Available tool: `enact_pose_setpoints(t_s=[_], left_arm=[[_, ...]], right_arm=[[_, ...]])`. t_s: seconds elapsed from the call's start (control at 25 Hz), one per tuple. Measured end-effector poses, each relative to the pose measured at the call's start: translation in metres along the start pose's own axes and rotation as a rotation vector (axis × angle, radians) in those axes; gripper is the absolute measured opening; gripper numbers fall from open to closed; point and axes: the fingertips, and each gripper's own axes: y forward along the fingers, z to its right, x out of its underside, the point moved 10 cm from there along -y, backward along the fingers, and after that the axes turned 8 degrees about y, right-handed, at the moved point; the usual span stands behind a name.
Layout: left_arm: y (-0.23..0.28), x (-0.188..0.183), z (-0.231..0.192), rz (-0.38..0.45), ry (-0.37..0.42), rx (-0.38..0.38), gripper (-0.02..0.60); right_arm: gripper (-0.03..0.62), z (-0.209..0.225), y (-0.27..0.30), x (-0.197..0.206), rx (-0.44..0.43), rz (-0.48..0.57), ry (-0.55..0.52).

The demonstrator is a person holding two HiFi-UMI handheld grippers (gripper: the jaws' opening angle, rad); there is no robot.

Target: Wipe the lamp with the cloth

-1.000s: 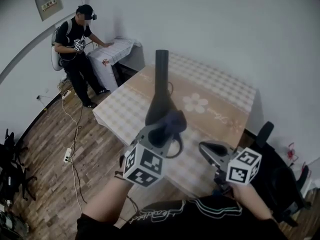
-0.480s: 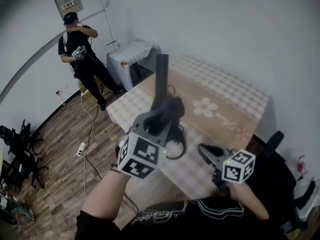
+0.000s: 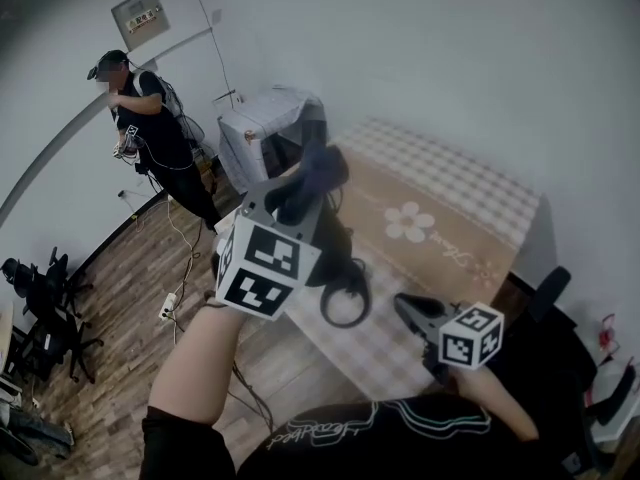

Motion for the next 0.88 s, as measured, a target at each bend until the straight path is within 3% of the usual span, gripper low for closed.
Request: enact_pose_setpoints(t_s=[0.6,0.88], left_arm=[[0.07,-0.032,-0.032,-0.072,0.098,-0.101,0.072],[0.08,-0.027,-0.032,-0.104,0.088,-0.107,0.072]], right_arm=[[0.015,0.026,-0.014,-0.004,0.035,0.036,0.023],[0.015,0.027,-0.016,-0.003,0.026,0.036,0.032]])
